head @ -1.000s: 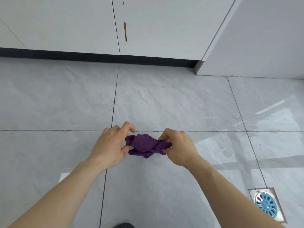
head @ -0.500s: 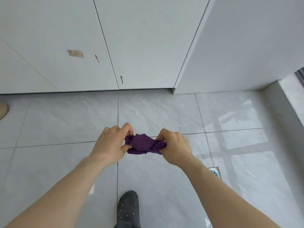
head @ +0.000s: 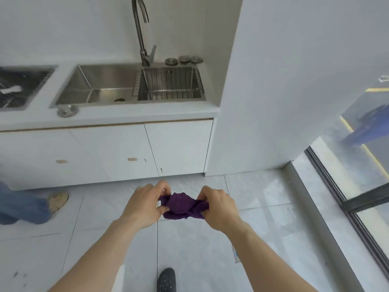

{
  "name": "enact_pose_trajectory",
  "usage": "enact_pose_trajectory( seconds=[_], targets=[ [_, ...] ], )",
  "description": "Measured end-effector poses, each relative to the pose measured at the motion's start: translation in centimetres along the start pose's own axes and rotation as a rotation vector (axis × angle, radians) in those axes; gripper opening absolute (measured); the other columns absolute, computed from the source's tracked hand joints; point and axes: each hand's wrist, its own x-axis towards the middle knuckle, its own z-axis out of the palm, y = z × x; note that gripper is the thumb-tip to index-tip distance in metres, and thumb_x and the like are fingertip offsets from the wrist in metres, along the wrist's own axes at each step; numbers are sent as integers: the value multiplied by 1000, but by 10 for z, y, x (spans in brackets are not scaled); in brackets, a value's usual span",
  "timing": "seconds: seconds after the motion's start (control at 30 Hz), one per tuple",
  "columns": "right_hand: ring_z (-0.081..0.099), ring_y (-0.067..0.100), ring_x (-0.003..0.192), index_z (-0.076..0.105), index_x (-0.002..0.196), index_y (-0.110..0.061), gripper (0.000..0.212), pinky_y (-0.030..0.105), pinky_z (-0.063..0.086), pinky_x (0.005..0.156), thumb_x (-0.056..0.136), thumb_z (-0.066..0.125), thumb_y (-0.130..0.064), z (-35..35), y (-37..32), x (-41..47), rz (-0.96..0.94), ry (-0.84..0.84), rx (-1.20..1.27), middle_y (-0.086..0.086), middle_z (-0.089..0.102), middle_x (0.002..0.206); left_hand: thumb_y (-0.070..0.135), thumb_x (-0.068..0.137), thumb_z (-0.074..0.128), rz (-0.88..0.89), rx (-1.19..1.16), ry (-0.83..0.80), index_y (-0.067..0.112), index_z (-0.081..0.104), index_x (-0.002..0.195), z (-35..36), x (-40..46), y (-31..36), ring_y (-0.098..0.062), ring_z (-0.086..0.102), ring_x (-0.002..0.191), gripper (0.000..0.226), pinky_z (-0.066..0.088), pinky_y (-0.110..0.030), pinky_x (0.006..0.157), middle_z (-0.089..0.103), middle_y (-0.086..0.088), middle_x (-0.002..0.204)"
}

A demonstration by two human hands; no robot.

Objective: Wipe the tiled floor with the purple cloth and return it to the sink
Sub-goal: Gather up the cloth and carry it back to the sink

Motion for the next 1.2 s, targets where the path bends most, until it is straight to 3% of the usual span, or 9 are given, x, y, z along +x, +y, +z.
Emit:
enact_pose_trajectory(
  seconds=[0.1,0.23,0.4,0.57,0.63,0.73,0.87,1.03,1.2],
  targets=[
    [65,28,91,61,102,-23,22,37,51,72,83,59,-12,-50,-23,-24,-43,40,-14,-3,72,100,27,80,79,24,-9,24,39,51,97,-49,-17,39,-6,62,93,35,48,-31,89,65,21,88],
    [65,29,89,62,102,-20,21,35,47,69,83,61,-13,-106,-45,-46,-101,128,-27,-2,72,97,26,79,78,42,-19,59,39,48,93,-99,-33,79,-9,64,95,35,50,-34,89,69,17,92],
    [65,29,87,63,100,-22,26,40,55,73,79,55,-9,-162,-60,-58,-143,216,-37,-1,72,95,27,77,79,72,-49,157,38,50,92,-142,-44,120,-12,64,94,35,53,-36,86,70,13,92],
    [65,26,88,64,98,-24,30,31,46,64,77,52,-8,-200,-72,-57,-183,291,-51,-4,73,95,27,78,79,104,-69,243,38,51,92,-169,-43,140,-10,64,96,33,53,-34,84,69,16,94],
    [64,25,88,64,97,-26,30,30,44,63,76,51,-8,-210,-77,-53,-197,312,-57,-6,73,96,27,78,79,108,-73,266,38,52,93,-179,-40,144,-10,64,96,33,52,-34,83,70,16,95],
    [65,25,88,63,95,-28,32,34,52,69,74,51,-8,-222,-86,-42,-205,327,-45,-7,73,96,29,77,80,122,-67,286,38,52,93,-194,-30,144,-10,64,95,34,52,-37,88,70,15,95],
    [65,24,90,64,96,-28,34,34,52,71,73,51,-7,-232,-99,-20,-208,343,-25,-9,74,96,29,77,80,150,-83,306,38,51,91,-213,-10,137,-8,66,93,33,53,-34,82,71,15,92],
    [66,24,89,65,96,-28,34,41,57,77,73,51,-7,-237,-121,22,-216,351,-18,-10,75,93,27,75,81,174,-100,329,36,53,92,-239,25,115,-8,65,92,33,54,-37,85,72,15,90],
    [65,23,90,66,97,-27,35,39,56,75,74,53,-4,-242,-155,72,-223,360,-19,-10,75,94,26,76,82,178,-128,341,36,53,90,-270,67,82,-8,65,91,33,54,-38,86,72,16,87]
  ],
)
